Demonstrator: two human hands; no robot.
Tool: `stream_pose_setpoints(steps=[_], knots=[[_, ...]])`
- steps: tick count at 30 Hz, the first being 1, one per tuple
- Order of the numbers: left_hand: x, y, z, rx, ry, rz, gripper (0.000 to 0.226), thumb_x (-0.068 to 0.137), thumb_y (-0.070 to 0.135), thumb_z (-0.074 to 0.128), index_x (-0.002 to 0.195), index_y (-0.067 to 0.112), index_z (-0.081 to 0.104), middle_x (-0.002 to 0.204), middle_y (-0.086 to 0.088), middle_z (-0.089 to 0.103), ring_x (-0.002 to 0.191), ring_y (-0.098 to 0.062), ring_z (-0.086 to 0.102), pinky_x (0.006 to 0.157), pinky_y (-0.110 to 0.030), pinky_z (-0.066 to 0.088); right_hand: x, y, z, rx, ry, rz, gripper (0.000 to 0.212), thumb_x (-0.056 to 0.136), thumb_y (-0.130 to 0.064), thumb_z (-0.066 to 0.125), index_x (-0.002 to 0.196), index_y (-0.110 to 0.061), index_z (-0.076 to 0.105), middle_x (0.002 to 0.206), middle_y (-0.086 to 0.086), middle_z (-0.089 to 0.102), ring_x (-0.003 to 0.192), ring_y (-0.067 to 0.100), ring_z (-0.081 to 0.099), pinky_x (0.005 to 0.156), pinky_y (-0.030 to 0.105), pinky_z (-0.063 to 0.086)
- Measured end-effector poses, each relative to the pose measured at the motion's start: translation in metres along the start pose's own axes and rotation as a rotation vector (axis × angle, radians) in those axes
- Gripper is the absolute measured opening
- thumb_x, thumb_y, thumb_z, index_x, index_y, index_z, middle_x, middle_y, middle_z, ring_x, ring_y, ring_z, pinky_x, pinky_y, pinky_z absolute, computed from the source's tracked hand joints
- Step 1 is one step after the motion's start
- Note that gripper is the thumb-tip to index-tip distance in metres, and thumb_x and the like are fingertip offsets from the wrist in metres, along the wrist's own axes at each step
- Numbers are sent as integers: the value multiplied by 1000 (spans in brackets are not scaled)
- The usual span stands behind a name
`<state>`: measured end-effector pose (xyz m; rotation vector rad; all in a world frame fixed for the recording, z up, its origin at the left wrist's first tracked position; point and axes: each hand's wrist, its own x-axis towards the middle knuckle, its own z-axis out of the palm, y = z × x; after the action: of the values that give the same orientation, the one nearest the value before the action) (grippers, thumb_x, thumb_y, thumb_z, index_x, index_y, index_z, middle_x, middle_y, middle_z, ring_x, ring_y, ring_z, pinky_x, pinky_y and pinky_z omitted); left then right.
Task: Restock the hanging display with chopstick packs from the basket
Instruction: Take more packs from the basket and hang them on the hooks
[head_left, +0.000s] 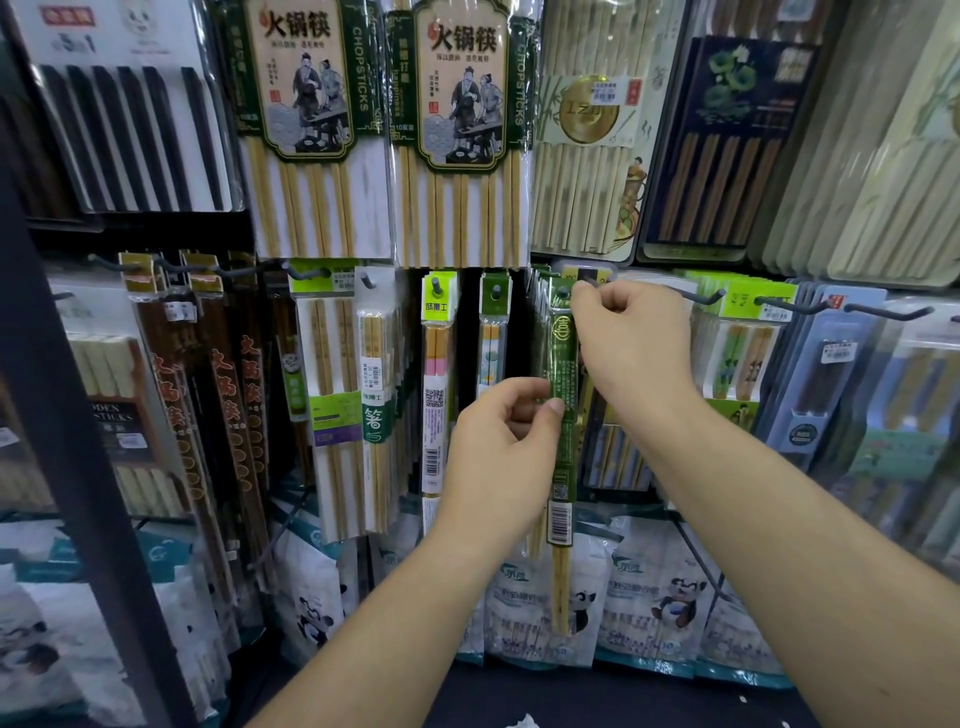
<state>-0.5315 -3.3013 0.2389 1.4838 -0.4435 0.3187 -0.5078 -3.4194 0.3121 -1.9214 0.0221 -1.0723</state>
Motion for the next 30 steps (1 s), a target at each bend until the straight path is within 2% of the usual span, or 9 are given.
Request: stream_pose_setpoints(steps=[3, 8, 11, 14, 17, 21, 25, 28, 30], knots=[[0, -1, 0, 7, 4, 5, 16, 100, 18, 66, 107, 32, 66, 92, 8, 72, 89, -4, 66, 70, -6, 50, 0, 1, 1, 4, -9, 10, 51, 99, -30, 56, 54, -8, 44, 52, 6, 37, 48, 14, 32, 61, 26, 43], [1, -7, -2, 102, 14, -1, 12, 100, 21, 65, 105, 32, 65, 88, 11, 69, 84, 2, 63, 67, -7, 48, 1, 8, 4, -48, -9, -2, 47, 99, -33, 57, 59, -9, 53, 52, 1, 47, 49, 10, 40, 64, 25, 45], [1, -8, -4, 423, 13, 148, 11, 102, 26, 60, 112, 29, 62, 85, 15, 63, 80, 0, 62, 67, -17, 52, -4, 15, 4, -9, -25, 19, 34, 98, -36, 61, 70, -16, 64, 57, -7, 58, 57, 8, 52, 62, 28, 47], [5, -6, -6, 763, -63, 239, 23, 104, 32, 53, 126, 23, 58, 96, 8, 65, 83, -12, 64, 73, -39, 58, -12, 22, 1, 42, -38, -4, 18, 95, -34, 66, 79, -26, 68, 63, -15, 62, 61, -1, 55, 58, 13, 43], [2, -8, -8, 979, -81, 294, 24, 105, 37, 47, 124, 23, 56, 104, 5, 60, 84, -16, 60, 68, -36, 55, -21, 34, -6, 30, -75, -14, 10, 94, -32, 68, 84, -30, 66, 73, -13, 65, 66, -4, 58, 58, 9, 43], [-7, -15, 0, 809, -61, 287, 37, 105, 43, 43, 137, 24, 44, 125, 4, 52, 94, -10, 55, 69, -26, 42, -36, 56, -11, 67, -162, 53, 2, 98, -30, 64, 98, -30, 65, 89, -17, 67, 79, -9, 60, 66, 7, 44], [3, -26, 13, 463, -109, 54, 69, 101, 61, 35, 158, 25, 22, 160, 3, 40, 139, -13, 45, 110, -37, 43, -52, 76, -7, 176, -423, 121, 43, 108, -40, 45, 150, -34, 43, 138, -28, 48, 111, -35, 40, 88, -5, 34], [15, -29, 23, 191, -146, -86, 73, 98, 68, 36, 160, 35, 18, 158, 11, 40, 140, -7, 41, 113, -27, 36, -57, 84, 4, 312, -536, 244, 60, 102, -64, 32, 158, -46, 23, 161, -24, 28, 141, -12, 28, 119, 24, 27], [25, -30, 27, 67, -131, -146, 77, 94, 71, 40, 160, 37, 21, 153, 15, 43, 138, -5, 41, 118, -34, 33, -55, 84, 12, 370, -555, 286, 69, 94, -77, 29, 158, -52, 19, 156, -30, 27, 144, -6, 27, 125, 38, 23]])
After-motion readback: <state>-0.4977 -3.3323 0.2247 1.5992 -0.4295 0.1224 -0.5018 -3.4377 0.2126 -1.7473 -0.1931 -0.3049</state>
